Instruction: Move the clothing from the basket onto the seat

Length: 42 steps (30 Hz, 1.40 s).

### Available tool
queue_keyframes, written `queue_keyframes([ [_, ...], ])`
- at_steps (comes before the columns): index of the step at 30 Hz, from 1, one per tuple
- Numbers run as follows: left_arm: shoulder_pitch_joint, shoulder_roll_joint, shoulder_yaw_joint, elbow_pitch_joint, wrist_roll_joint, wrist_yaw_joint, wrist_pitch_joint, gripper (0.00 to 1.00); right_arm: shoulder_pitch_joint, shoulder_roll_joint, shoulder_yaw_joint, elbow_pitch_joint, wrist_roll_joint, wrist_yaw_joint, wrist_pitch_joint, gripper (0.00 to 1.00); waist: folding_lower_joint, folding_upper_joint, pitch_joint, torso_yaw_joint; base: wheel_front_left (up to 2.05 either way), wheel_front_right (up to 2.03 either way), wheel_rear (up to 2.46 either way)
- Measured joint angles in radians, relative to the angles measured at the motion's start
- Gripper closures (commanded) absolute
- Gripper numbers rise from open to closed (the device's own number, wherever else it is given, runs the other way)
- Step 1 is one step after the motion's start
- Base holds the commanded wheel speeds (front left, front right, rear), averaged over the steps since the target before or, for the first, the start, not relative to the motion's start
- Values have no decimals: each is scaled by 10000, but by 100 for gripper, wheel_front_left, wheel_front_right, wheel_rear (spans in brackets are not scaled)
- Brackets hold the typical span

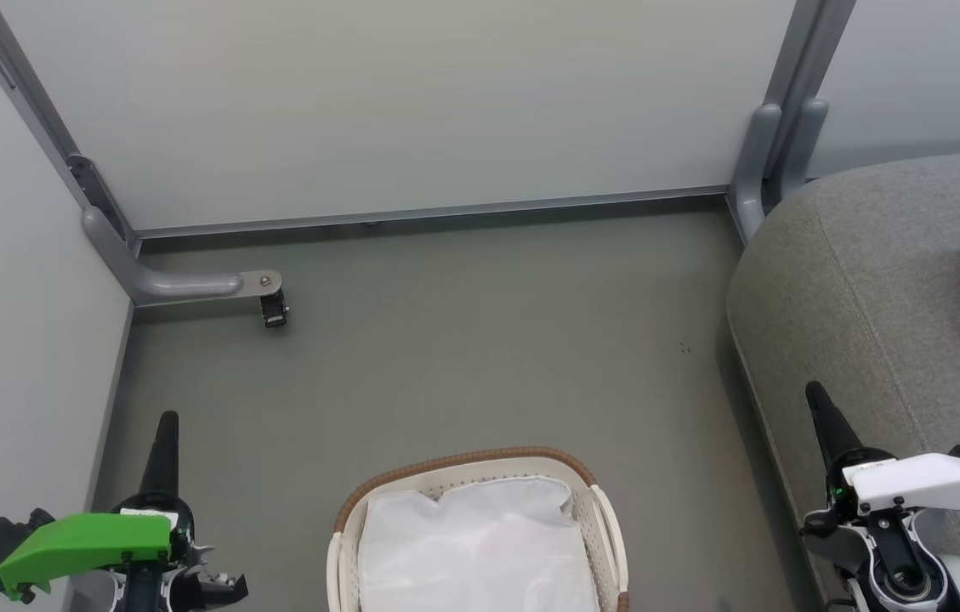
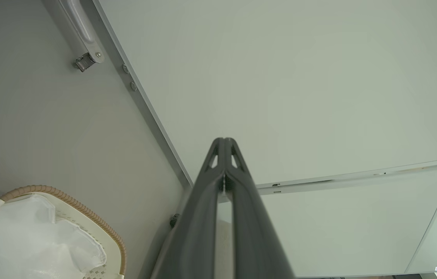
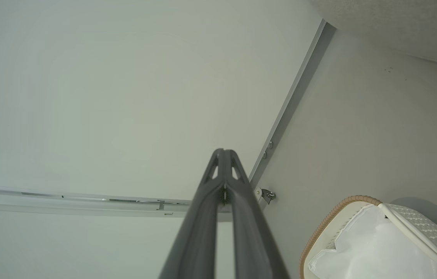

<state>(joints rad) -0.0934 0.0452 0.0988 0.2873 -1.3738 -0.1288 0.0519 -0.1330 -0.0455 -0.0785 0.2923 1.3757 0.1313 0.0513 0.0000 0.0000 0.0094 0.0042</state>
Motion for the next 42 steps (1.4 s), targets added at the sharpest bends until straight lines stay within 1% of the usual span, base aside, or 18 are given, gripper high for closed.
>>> queue_keyframes([
  [33, -60, 15, 140, -407, -2330, -2, 616, 100, 194, -13, -349, -458, 2301, -2, 629, 100, 0, 0, -62, -42, 0, 0, 0],
  [42, -90, 15, 144, -424, -2374, -2, 623, 100, 197, -15, -359, -474, 2349, -2, 633, 100, 0, 0, -63, -43, 0, 0, 0],
])
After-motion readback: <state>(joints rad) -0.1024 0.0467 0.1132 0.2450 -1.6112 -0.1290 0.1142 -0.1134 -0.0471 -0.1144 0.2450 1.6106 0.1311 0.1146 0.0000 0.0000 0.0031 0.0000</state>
